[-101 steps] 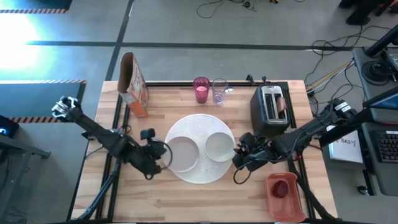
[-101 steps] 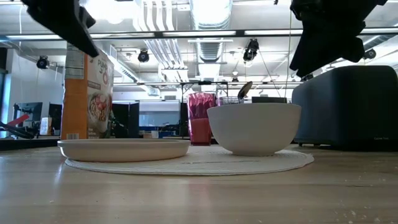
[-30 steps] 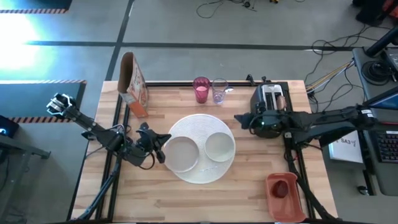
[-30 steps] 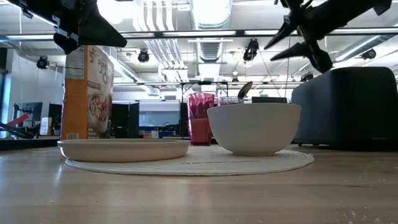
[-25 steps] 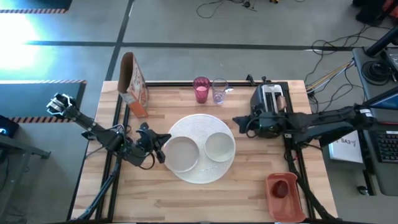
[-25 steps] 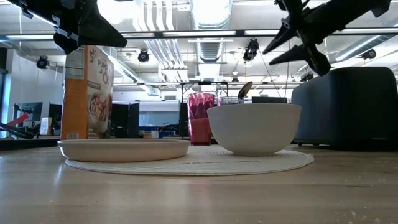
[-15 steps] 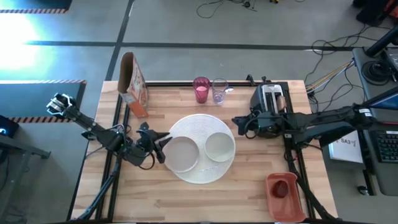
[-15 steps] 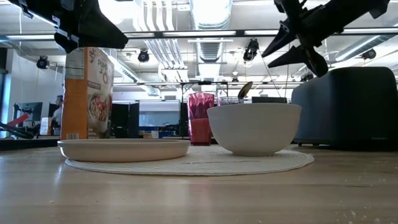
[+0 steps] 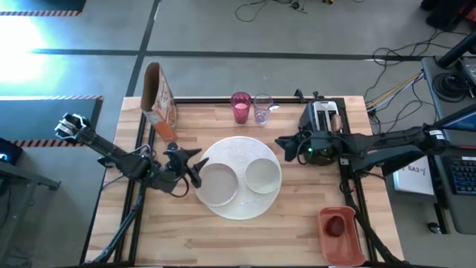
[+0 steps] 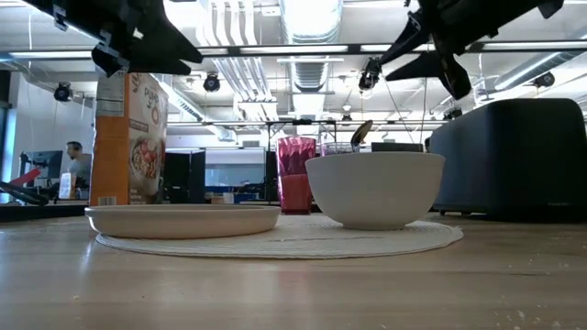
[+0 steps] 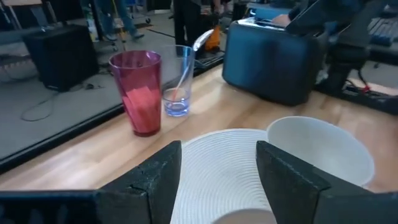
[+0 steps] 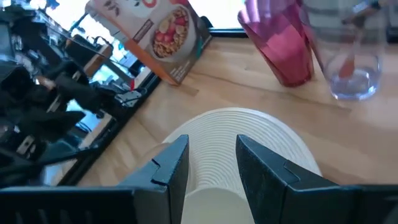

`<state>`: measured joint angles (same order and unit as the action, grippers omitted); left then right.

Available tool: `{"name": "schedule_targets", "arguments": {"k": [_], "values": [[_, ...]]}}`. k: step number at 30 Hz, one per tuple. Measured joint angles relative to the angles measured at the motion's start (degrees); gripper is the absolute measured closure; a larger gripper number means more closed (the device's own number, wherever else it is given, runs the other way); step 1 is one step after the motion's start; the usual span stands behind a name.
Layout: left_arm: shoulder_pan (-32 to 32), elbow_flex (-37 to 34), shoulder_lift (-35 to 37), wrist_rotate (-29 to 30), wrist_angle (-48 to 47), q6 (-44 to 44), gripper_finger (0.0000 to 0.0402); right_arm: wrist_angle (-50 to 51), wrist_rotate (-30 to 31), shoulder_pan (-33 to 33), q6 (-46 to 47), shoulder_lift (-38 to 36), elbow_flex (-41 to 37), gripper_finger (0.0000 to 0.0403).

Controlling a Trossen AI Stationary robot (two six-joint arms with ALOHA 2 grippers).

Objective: Arrange a breakfast setting
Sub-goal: Put the pink cup on the placemat to the top right of the gray plate

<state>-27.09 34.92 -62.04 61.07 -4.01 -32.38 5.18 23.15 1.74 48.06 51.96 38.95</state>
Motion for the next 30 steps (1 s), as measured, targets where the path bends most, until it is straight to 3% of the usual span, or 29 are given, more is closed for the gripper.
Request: {"name": "schedule_targets", "arguments": {"k": [9, 18, 24, 30], "values": [[1.7, 0.0, -2.1, -0.1, 2.3, 1.4, 0.021, 0.2, -0.3, 0.0, -0.1, 0.0, 0.4, 0.028], [3.4, 0.0, -3.2, -0.5, 7.1, 7.9, 0.021, 0.5, -7.2, 0.1, -0.9, 0.6, 0.4, 0.028], [9.2, 0.0, -3.8, -8.3, 9.5, 13.4, 0.021, 0.1, -10.1, 0.1, -5.7, 0.7, 0.4, 0.028], [15.7, 2.0, -3.9, -18.4, 9.8, 26.9, 0.021, 0.2, -10.2, 0.1, -7.7, 0.7, 0.4, 0.028]]}}
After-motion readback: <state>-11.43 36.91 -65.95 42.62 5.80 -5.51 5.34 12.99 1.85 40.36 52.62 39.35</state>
